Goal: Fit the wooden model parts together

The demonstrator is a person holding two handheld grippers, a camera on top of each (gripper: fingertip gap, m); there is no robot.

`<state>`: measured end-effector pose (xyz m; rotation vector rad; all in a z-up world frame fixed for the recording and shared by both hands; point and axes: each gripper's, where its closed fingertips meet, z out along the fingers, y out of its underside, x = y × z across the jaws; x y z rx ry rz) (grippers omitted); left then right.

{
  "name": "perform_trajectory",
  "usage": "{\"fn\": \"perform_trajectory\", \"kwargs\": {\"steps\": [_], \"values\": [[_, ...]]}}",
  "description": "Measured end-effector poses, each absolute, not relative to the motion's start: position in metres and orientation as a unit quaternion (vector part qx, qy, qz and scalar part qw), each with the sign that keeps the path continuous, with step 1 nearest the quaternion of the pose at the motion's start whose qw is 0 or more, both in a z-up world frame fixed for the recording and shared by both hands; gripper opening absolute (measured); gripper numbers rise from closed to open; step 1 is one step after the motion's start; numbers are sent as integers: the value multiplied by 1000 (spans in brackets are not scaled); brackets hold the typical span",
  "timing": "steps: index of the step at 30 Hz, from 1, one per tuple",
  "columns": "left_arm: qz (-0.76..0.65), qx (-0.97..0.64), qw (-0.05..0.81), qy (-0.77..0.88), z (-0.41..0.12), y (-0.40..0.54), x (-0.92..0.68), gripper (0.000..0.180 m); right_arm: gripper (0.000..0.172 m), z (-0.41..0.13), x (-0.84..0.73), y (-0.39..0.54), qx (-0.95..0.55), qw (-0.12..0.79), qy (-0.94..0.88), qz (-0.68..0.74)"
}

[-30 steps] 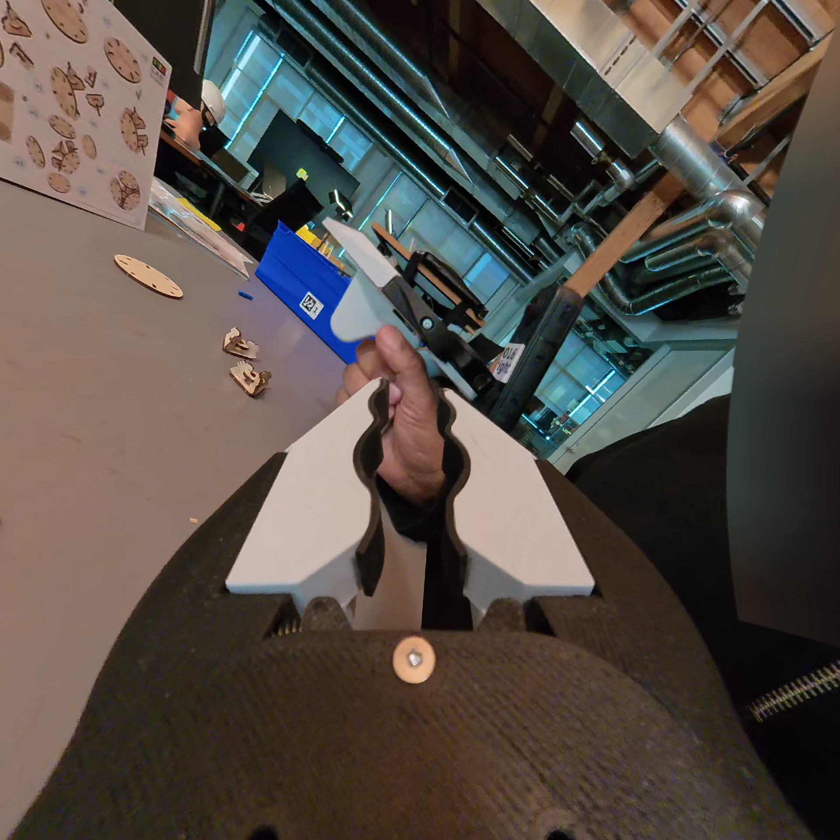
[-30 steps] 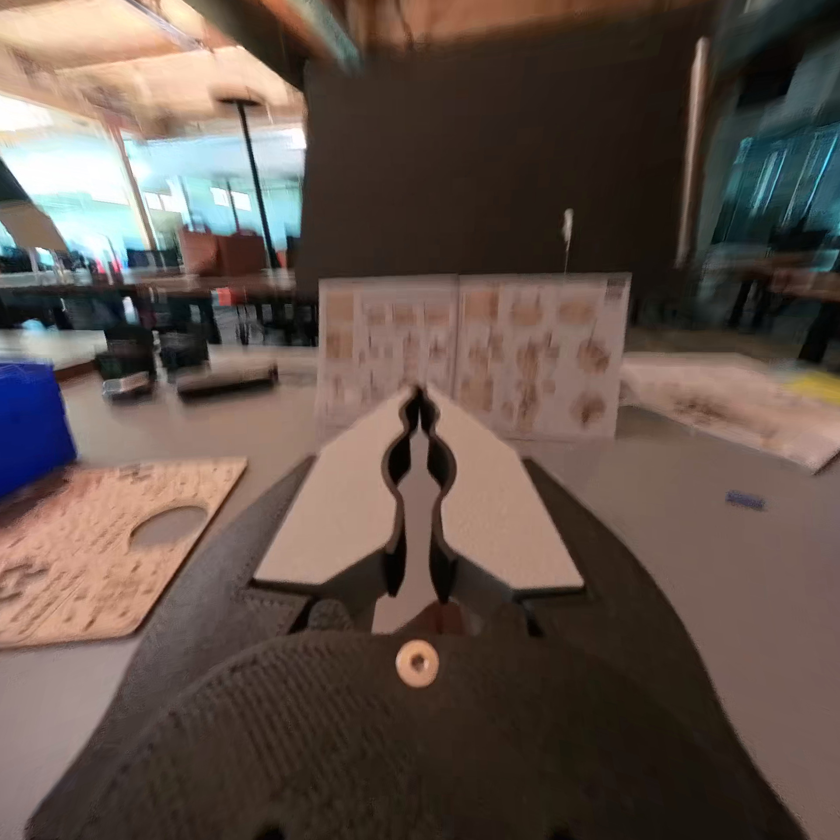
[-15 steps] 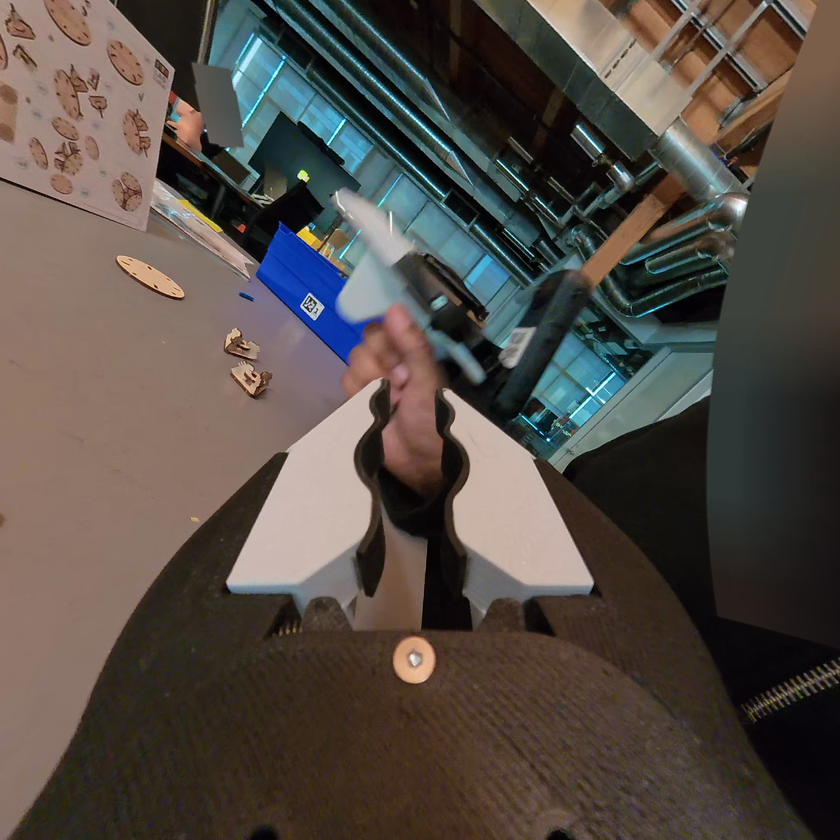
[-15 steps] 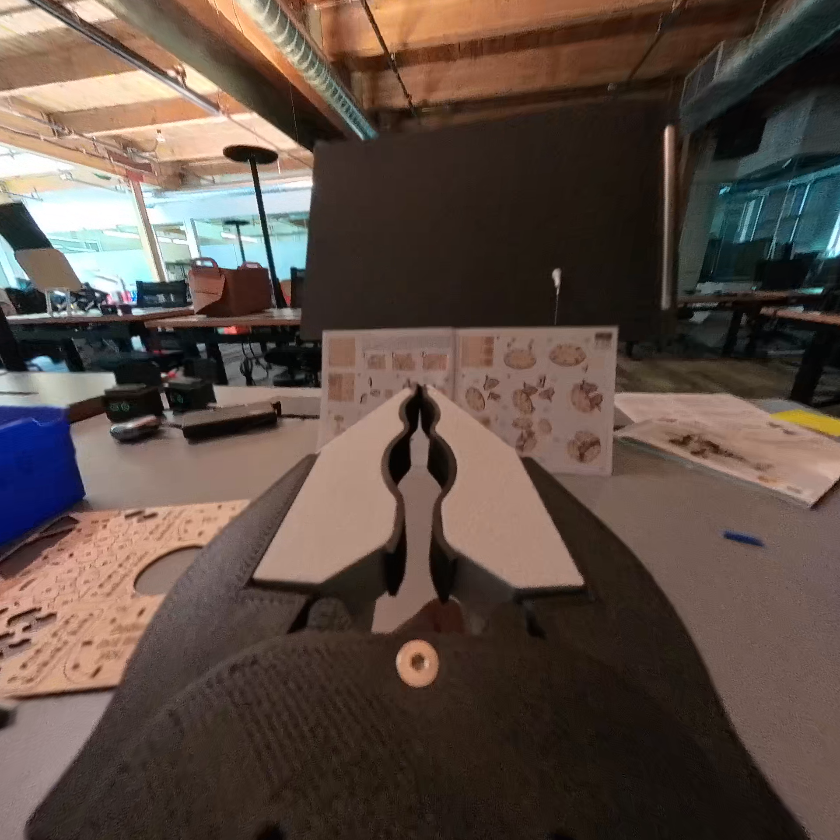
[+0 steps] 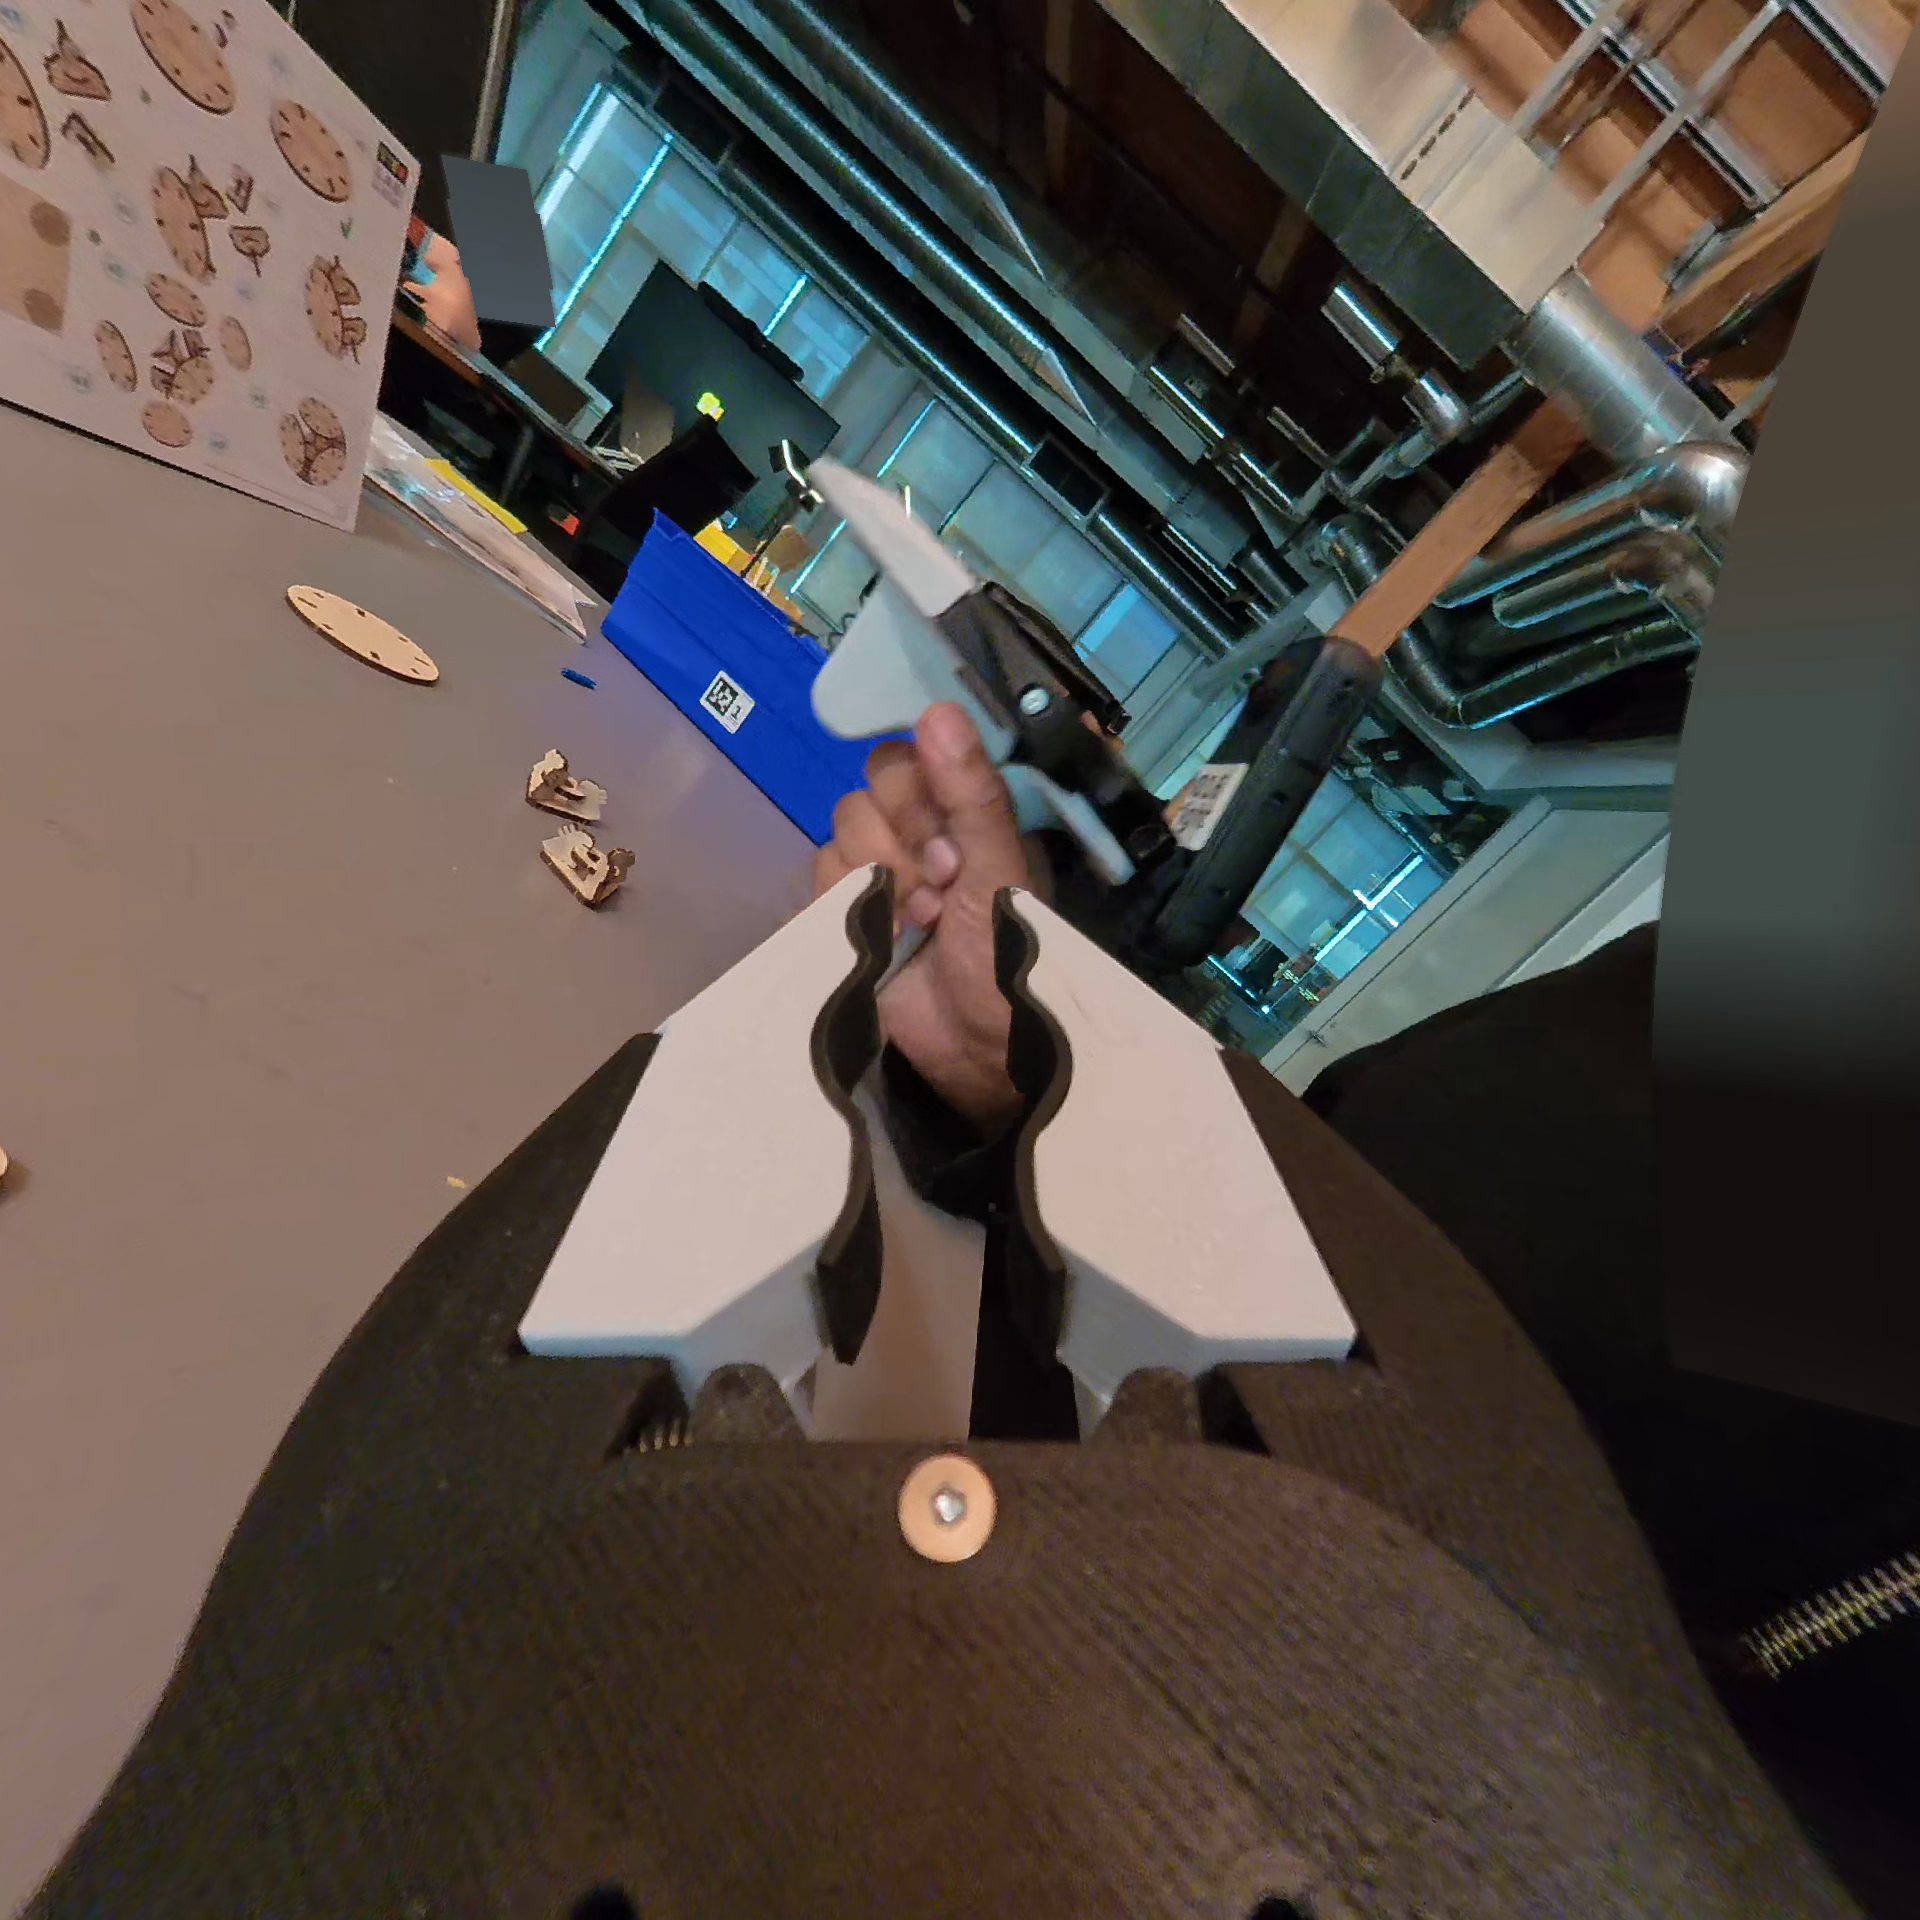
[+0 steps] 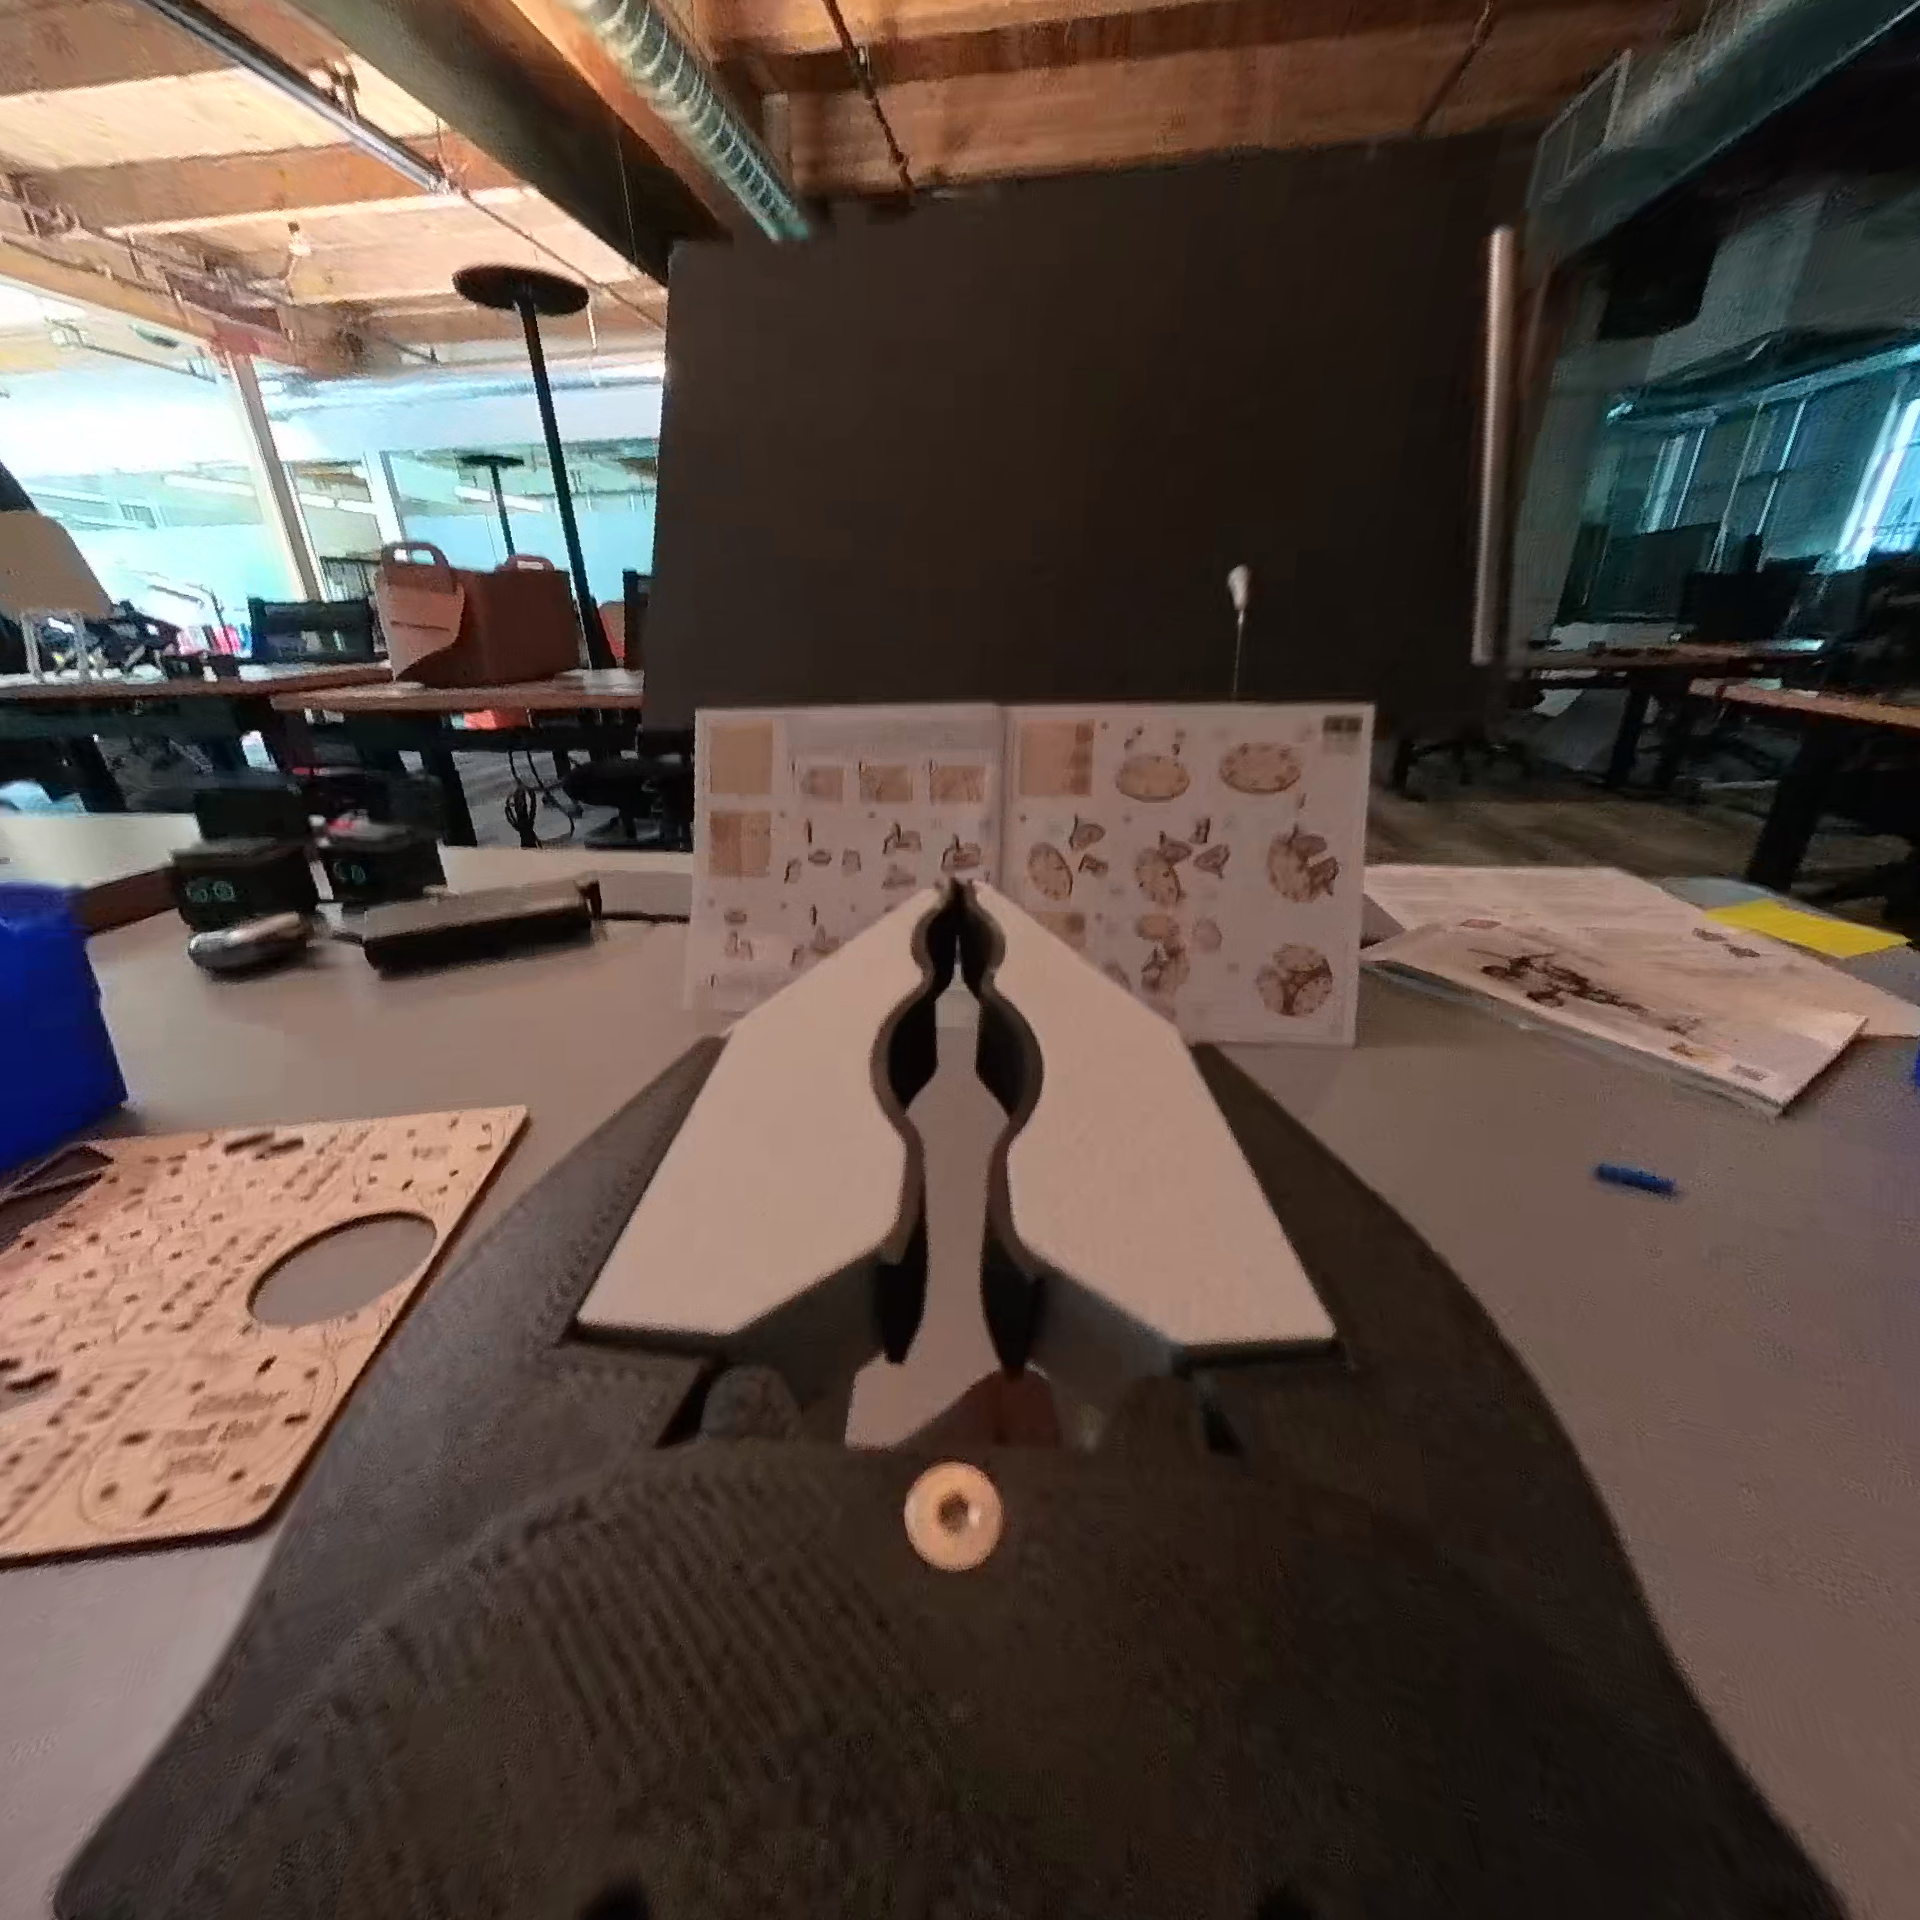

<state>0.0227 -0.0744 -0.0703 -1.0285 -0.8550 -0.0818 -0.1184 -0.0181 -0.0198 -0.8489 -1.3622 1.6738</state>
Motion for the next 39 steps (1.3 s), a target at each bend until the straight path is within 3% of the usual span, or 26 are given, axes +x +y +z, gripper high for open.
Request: {"fn": "perform_trajectory", "kwargs": {"steps": [4,8,10,14,19,21,25,30,34,39], "values": [[-37,-475,784,-397,-70,-75,23,16,0,-10,-109,-22,-294,365,-596,652],[-34,-475,783,-401,-71,-76,22,17,26,-60,-92,-19,-261,281,-725,572],[-32,-475,782,-402,-71,-76,21,17,24,-83,-85,-4,-258,268,-763,528],[-26,-477,780,-404,-71,-75,21,17,0,-130,-64,20,-240,209,-835,449],[-17,-483,775,-406,-72,-73,21,17,0,-133,-31,21,-234,106,-824,506],[-16,-487,773,-407,-73,-72,21,17,9,-133,-25,19,-240,74,-816,521],[-16,-490,770,-409,-74,-69,21,17,19,-146,-27,21,-244,103,-836,480],[-18,-488,769,-412,-75,-69,20,17,18,-167,-27,15,-226,137,-864,428],[-16,-486,771,-411,-74,-70,20,17,0,-169,-31,12,-237,132,-863,426],[-30,-484,771,-412,-75,-69,20,17,0,-149,-30,9,-294,34,-814,499]]}}
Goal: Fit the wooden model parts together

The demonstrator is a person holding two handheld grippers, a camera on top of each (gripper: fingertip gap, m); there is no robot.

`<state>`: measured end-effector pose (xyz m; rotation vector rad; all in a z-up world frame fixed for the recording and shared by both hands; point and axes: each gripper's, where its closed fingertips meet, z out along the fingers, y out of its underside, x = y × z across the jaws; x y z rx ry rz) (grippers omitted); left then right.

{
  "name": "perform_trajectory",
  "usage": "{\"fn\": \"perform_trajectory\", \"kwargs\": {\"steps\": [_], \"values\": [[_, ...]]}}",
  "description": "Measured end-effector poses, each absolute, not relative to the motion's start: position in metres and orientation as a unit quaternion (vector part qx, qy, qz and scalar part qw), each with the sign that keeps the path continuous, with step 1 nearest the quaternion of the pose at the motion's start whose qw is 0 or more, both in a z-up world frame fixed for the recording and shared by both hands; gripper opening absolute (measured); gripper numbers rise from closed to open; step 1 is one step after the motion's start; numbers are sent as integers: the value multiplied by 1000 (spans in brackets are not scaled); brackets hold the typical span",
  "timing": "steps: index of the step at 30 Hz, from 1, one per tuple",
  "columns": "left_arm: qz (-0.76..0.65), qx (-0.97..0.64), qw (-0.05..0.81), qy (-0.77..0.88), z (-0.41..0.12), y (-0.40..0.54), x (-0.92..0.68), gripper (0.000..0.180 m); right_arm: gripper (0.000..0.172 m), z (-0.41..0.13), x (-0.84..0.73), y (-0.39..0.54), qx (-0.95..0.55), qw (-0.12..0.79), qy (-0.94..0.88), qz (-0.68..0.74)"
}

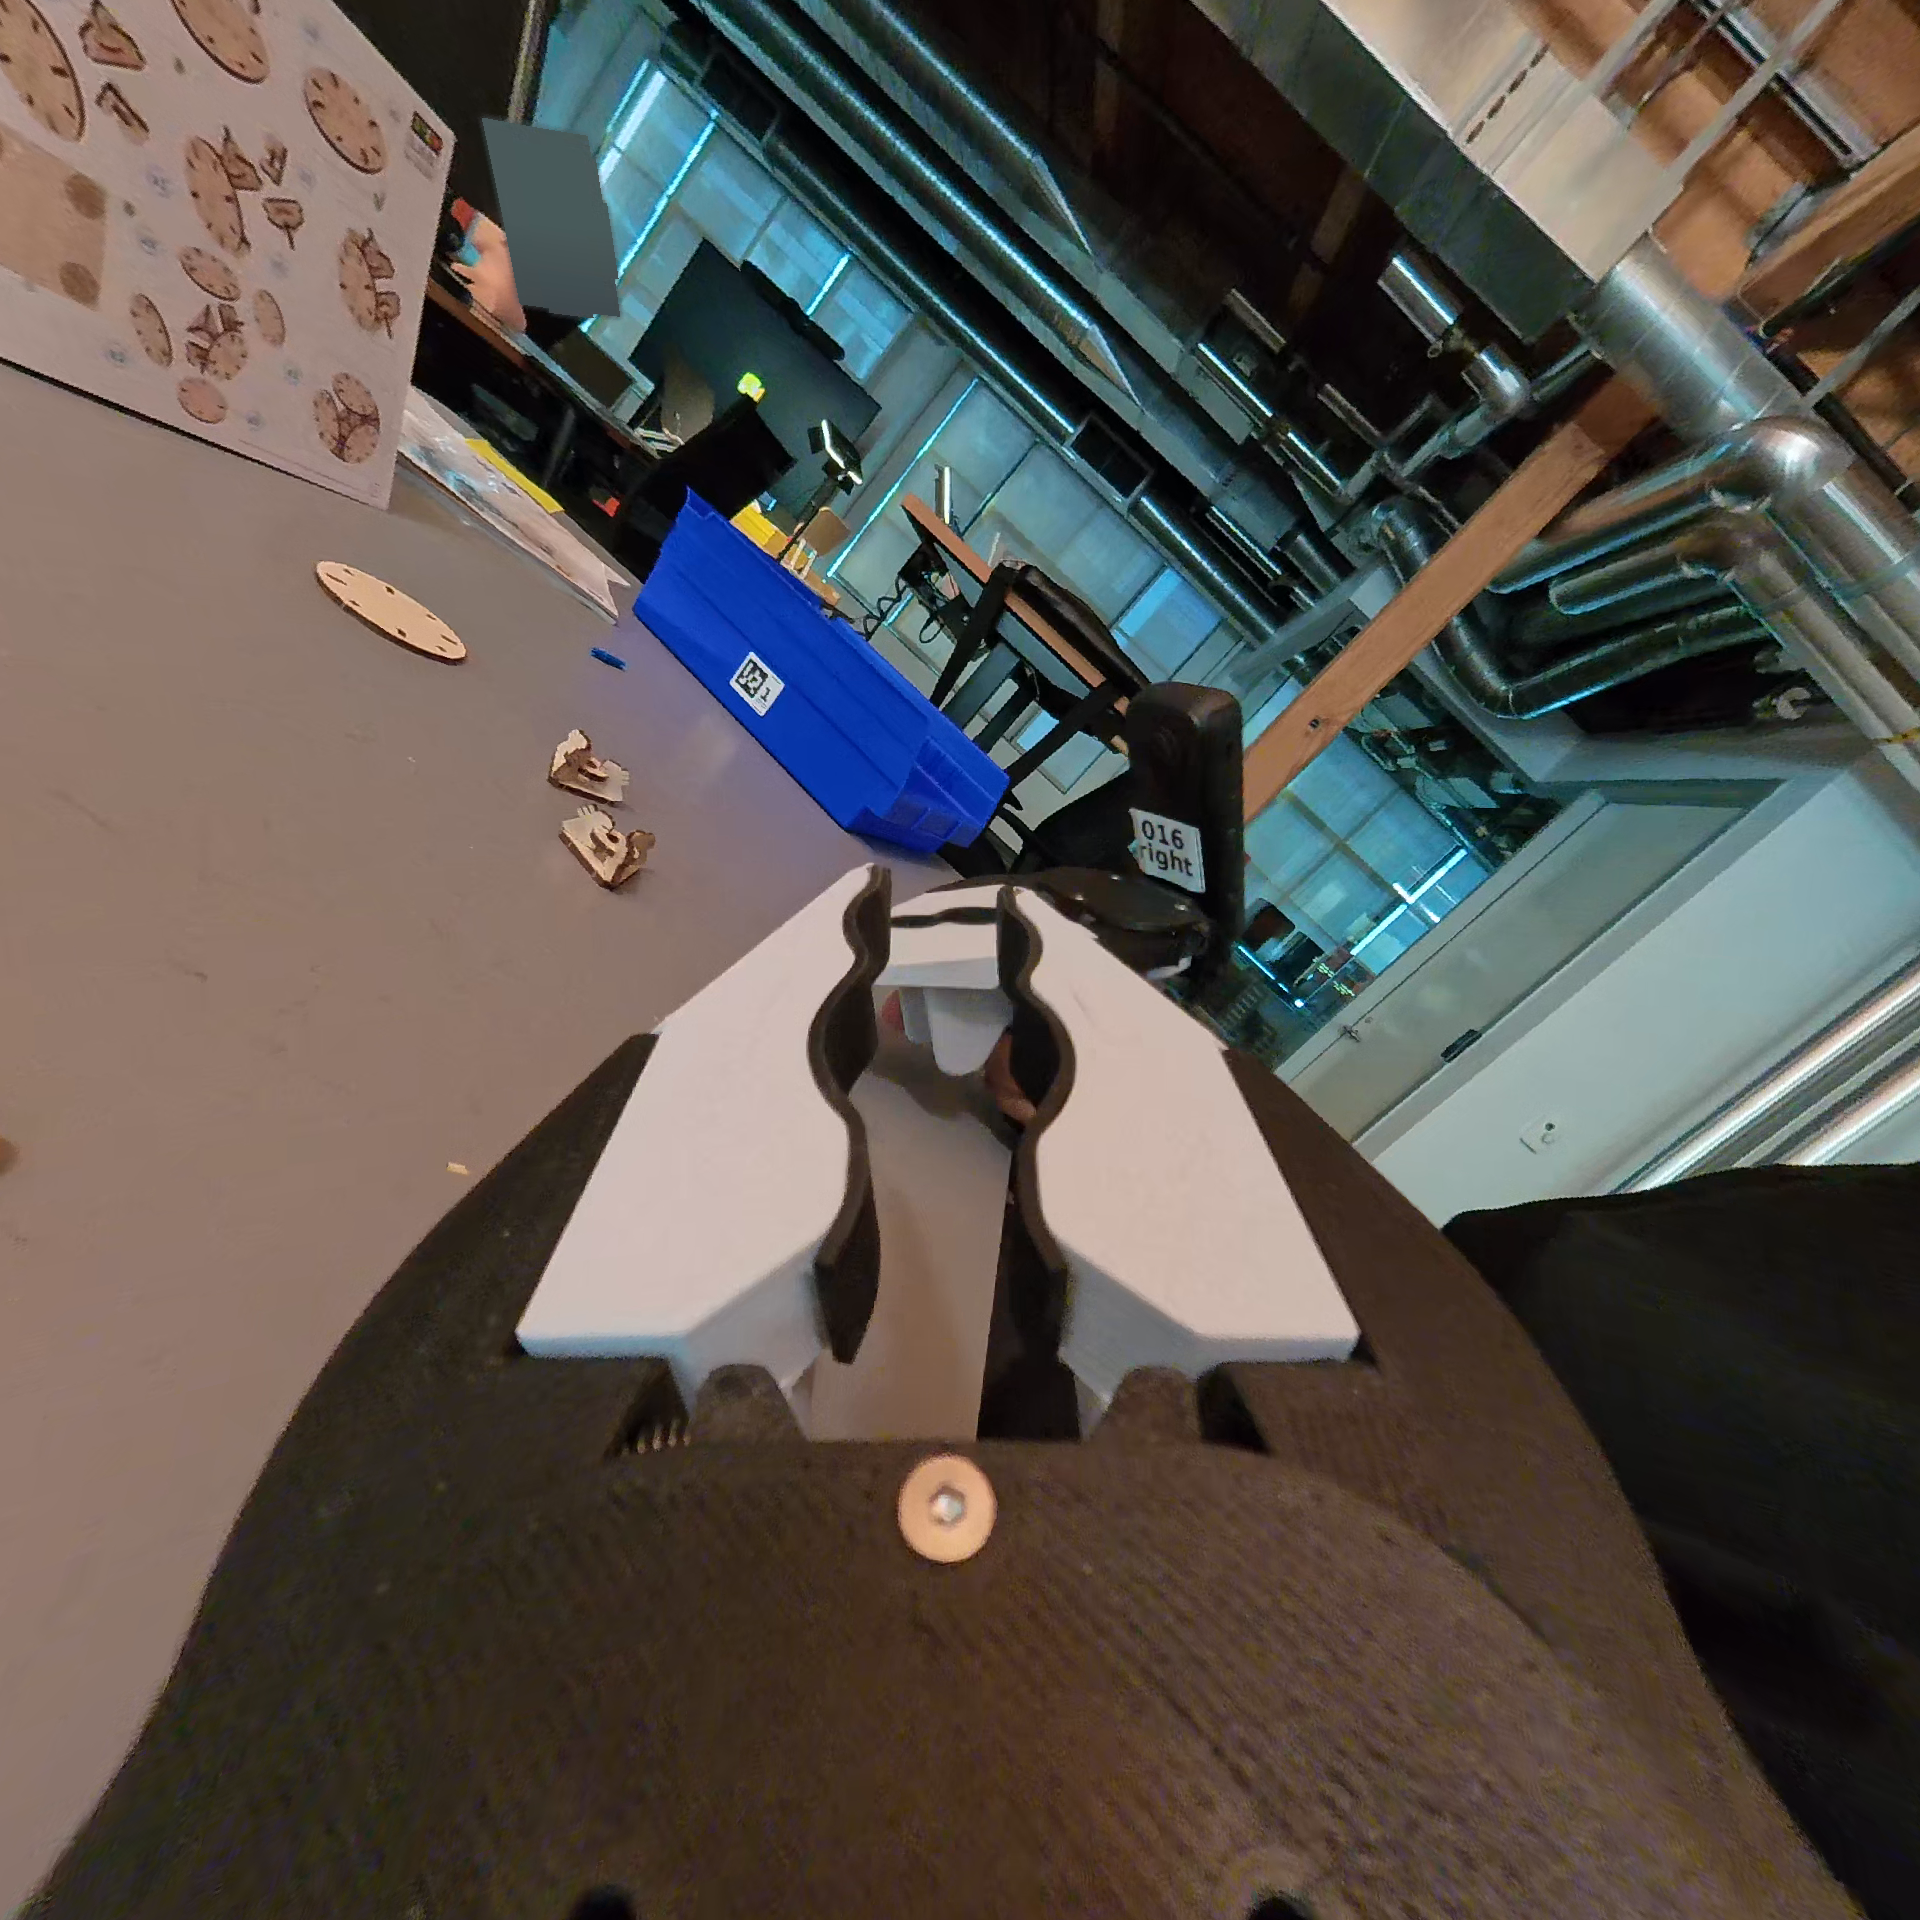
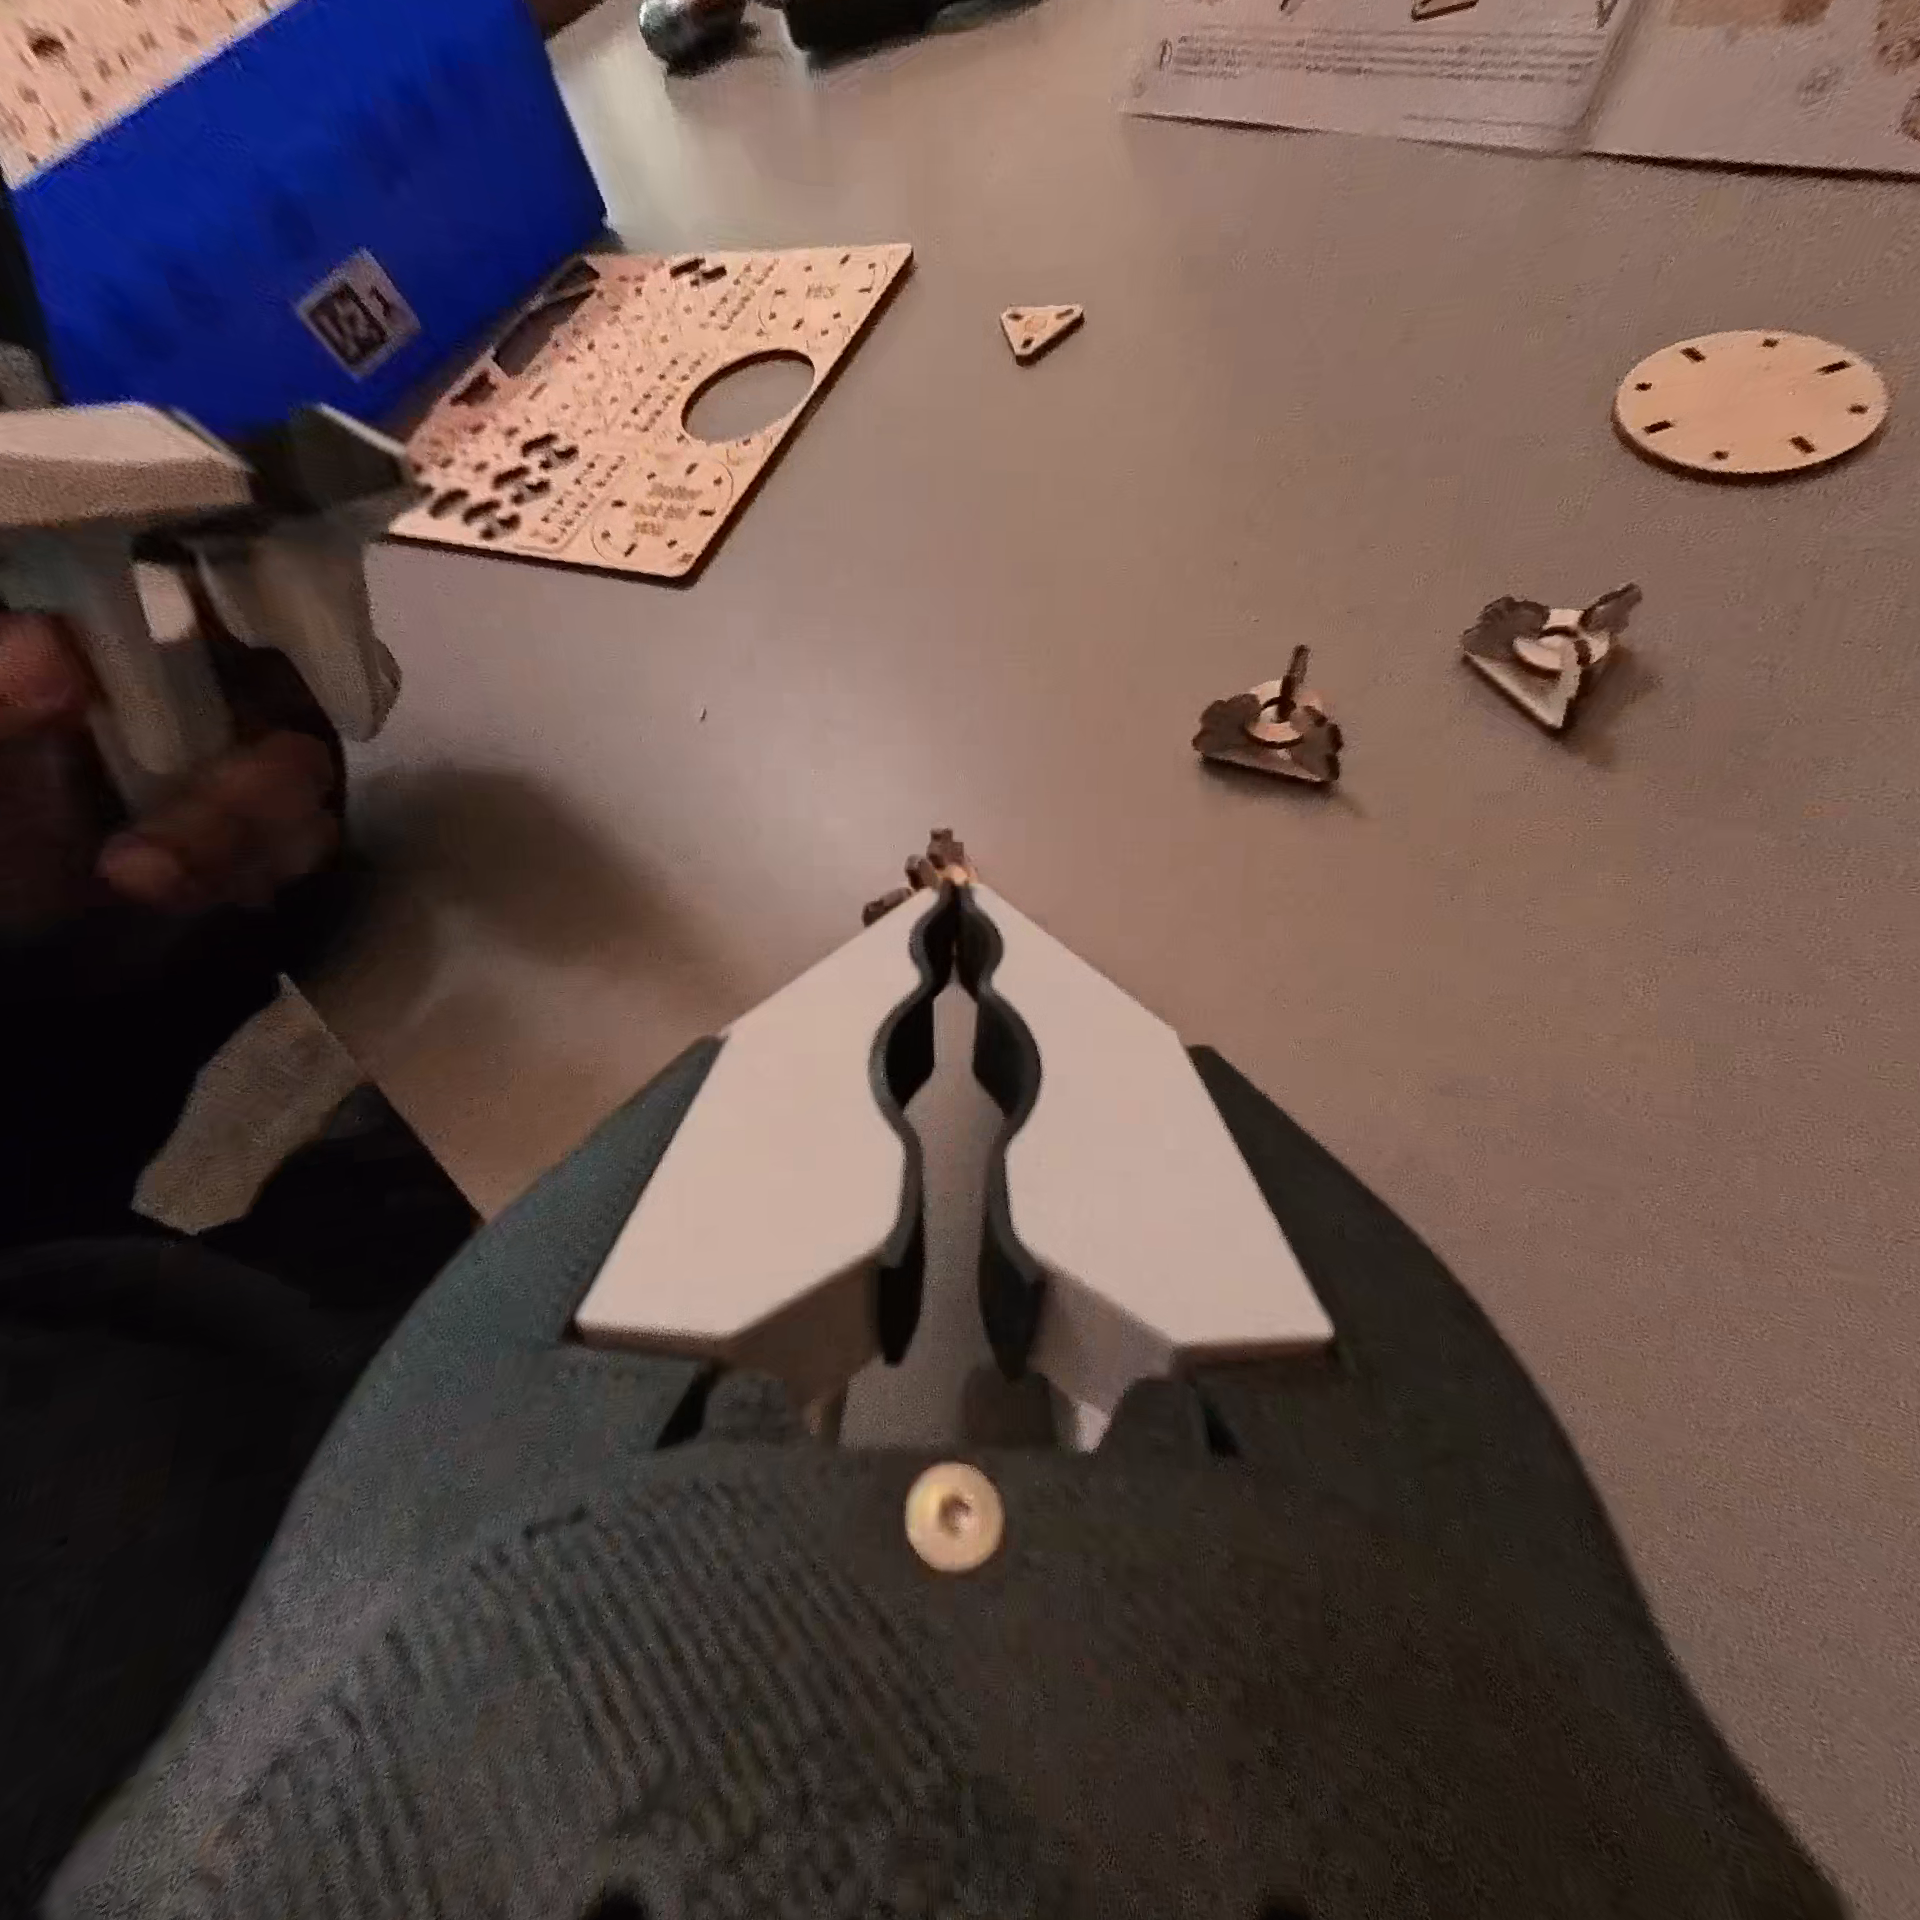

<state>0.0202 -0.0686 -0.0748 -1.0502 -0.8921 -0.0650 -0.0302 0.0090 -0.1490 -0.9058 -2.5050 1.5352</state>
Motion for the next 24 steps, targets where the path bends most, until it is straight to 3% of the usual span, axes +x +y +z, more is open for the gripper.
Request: {"fn": "perform_trajectory", "kwargs": {"steps": [5,9,15,24], "values": [[-34,-484,771,-411,-75,-68,20,18,1,-147,-38,13,-275,54,-818,502],[-37,-483,772,-411,-75,-68,20,18,14,-162,-36,9,-230,58,-857,458],[-34,-482,772,-412,-75,-69,20,19,1,-164,-31,-5,-199,25,-872,447],[-33,-483,771,-413,-75,-68,20,19,0,-93,-12,-6,-292,-184,-715,608]]}}
